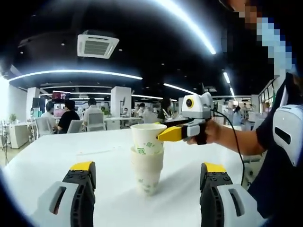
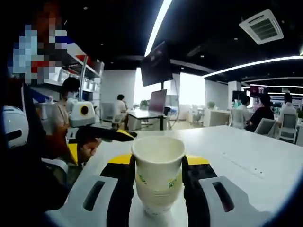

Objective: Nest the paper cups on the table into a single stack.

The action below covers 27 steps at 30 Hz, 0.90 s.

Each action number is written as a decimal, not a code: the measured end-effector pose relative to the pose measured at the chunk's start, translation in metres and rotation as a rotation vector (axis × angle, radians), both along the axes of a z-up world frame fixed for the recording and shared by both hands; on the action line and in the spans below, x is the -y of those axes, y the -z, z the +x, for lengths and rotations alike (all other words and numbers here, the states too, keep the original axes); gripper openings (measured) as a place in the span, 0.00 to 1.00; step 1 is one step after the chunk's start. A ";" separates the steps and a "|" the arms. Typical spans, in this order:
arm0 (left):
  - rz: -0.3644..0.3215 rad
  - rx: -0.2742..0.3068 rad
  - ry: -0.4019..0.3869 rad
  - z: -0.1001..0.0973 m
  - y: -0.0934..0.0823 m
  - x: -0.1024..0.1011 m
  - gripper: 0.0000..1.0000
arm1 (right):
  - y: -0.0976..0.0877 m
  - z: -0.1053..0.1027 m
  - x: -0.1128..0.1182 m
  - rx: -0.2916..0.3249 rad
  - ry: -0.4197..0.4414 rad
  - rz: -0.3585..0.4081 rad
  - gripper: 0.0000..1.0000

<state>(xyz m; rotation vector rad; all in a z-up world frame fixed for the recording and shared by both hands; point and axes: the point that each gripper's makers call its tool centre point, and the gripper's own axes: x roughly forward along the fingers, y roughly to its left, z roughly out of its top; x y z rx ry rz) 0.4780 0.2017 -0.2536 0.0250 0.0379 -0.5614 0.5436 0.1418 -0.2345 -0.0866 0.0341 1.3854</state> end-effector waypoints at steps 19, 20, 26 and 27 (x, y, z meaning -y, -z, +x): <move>0.054 -0.037 -0.010 -0.001 0.012 -0.002 0.94 | 0.018 -0.003 0.002 0.070 -0.001 -0.098 0.43; 0.055 -0.039 -0.010 -0.001 0.013 -0.002 0.94 | 0.018 -0.003 0.002 0.072 -0.001 -0.100 0.43; 0.058 -0.046 -0.006 -0.001 0.015 -0.003 0.93 | 0.021 -0.002 0.001 0.082 -0.001 -0.118 0.44; 0.059 -0.047 -0.005 0.000 0.015 -0.003 0.93 | 0.021 -0.002 0.001 0.082 -0.001 -0.120 0.44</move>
